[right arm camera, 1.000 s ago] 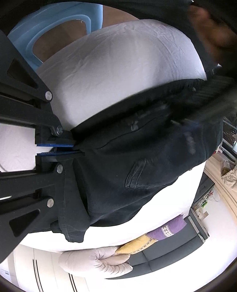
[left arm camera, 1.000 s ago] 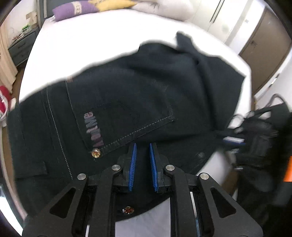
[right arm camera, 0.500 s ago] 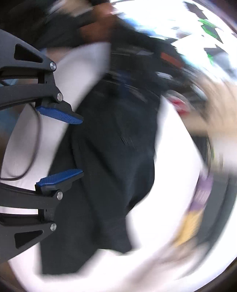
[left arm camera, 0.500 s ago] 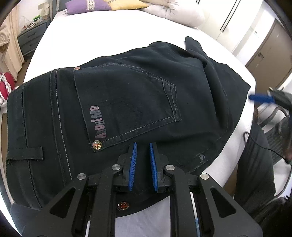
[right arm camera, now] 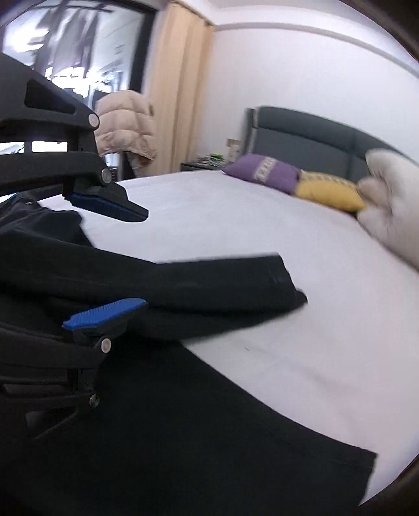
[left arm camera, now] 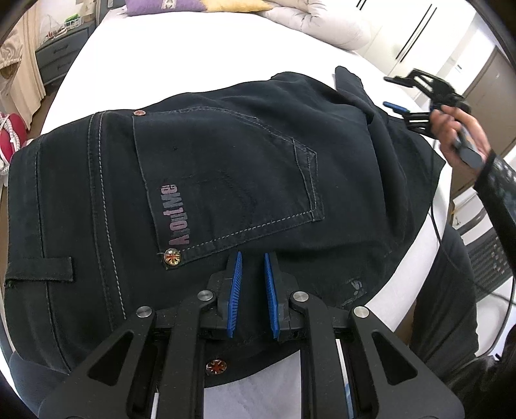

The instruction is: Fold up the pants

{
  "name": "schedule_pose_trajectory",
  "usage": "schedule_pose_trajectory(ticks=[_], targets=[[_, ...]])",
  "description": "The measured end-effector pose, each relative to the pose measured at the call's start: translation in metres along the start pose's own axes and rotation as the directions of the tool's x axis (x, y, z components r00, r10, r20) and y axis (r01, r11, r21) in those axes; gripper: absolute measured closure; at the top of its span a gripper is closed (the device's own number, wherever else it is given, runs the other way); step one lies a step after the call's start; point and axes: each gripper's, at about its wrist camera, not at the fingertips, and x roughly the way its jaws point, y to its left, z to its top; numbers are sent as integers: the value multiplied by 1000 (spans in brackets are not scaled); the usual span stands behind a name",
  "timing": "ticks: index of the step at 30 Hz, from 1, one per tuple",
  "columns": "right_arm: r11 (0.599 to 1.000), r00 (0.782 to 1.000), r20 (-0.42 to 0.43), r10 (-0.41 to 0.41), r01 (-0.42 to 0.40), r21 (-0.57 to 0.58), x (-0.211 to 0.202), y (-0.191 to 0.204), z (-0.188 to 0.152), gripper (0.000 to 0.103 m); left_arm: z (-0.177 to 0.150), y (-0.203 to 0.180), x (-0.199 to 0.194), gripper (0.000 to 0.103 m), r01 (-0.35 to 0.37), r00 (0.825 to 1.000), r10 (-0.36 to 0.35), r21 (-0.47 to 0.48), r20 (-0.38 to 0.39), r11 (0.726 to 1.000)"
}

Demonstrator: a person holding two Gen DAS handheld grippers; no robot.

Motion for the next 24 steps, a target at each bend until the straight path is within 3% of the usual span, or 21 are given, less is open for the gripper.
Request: schedule_pose_trajectory(ticks=[6,12,14,15,16,17,20,24], targets=[[996,995,-33,-89,90,21,33,-14,28,49,4,4,3,89,6,1000,-6,-14,-12,1000],[997,998,-21,-55,56,61,46,-23,40,56,7,7,3,89,8,1000,-9,-14,-22,1000],[998,1000,-5,-24,25,66,49,-23,45,67,6,8,3,89,8,1000,-8,-12,-24,1000],[998,1000,-4,-20,20,59,50,-23,47,84,6,8,3,89,8,1000,-8,-11,-25,1000],[998,1000,-10,-25,25,52,51,-24,50,95,6,8,3,89,5,1000,-5,-9,-27,1000],[998,999,-10,-36,37,41,51,-21,51,96,6,7,3,89,7,1000,-7,-7,-27,1000],[999,998,50,-34,35,-29,30,-12,49,98,5,6,4,89,1,1000,-1,-3,-28,1000],[998,986,167,28,-17,-67,-34,-9,42,98,5,3,3,89,-3,1000,3,4,-27,1000]])
